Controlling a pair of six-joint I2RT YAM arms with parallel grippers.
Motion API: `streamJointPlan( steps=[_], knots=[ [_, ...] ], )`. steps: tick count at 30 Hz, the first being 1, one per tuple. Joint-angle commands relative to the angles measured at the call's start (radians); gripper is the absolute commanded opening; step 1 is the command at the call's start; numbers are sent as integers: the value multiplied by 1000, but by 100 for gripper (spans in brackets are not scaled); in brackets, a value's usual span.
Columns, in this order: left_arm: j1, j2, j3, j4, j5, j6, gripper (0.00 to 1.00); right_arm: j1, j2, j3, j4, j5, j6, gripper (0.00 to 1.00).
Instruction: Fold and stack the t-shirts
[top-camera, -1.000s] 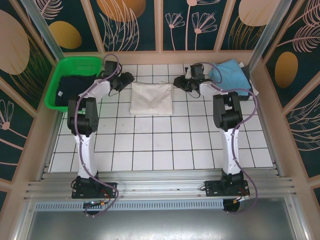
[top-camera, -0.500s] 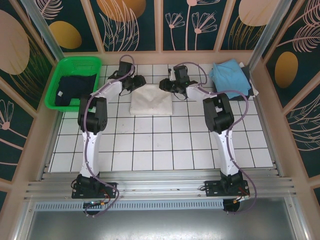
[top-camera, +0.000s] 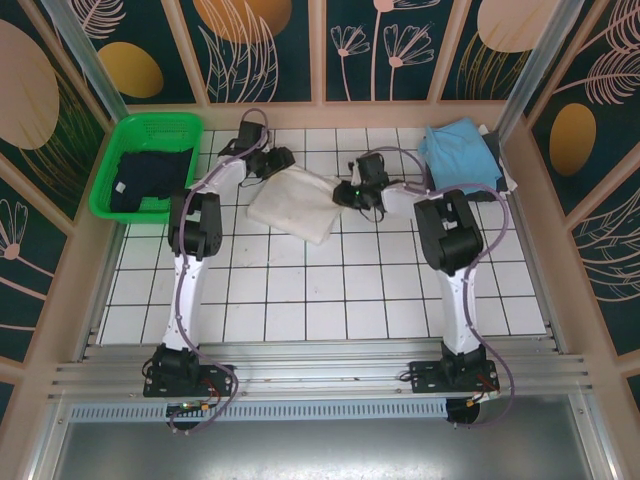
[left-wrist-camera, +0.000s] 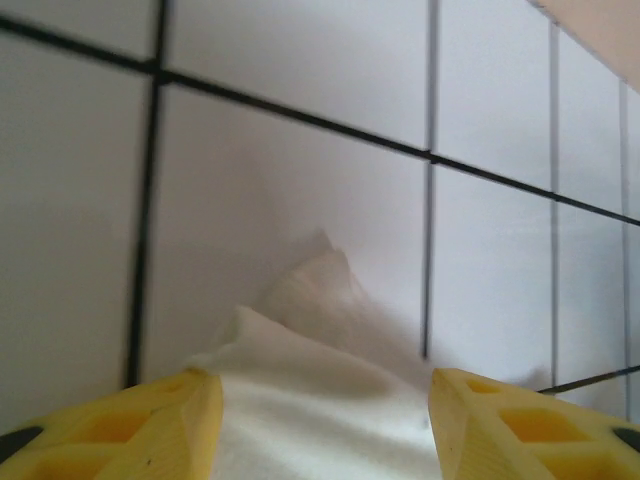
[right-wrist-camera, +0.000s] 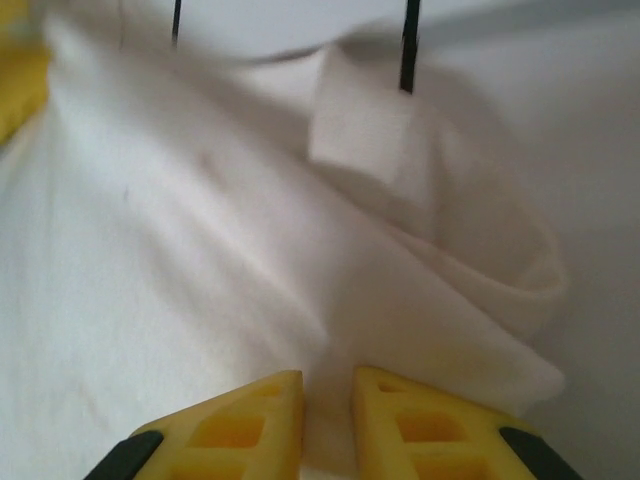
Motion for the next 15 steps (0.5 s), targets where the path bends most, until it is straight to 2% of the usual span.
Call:
streamJointPlan(
  steps=[1,5,8,9,11,13,14,15],
  knots=[
    [-49,78,99,-13,114,54,59,102,-151,-222,-14,65,52,21],
    [-104,111,144,6,197,85,60,181,-368,-448,20,95,108,22],
    [-143,90,132,29,241,99,62,170,-503,-514,-18,156,110,30],
    [-151,74,116,47,244,93,65,157,-538,-524,-17,177,103,36],
    [-154,12,42,114,238,60,74,128,-575,-528,-10,210,98,41],
    [-154,-60,-33,157,192,53,87,82,-567,-514,10,205,86,45],
    [-154,-96,-64,170,170,57,97,63,-548,-496,16,194,81,48],
    [-153,-125,-84,170,153,61,99,49,-519,-474,30,179,66,50]
  ],
)
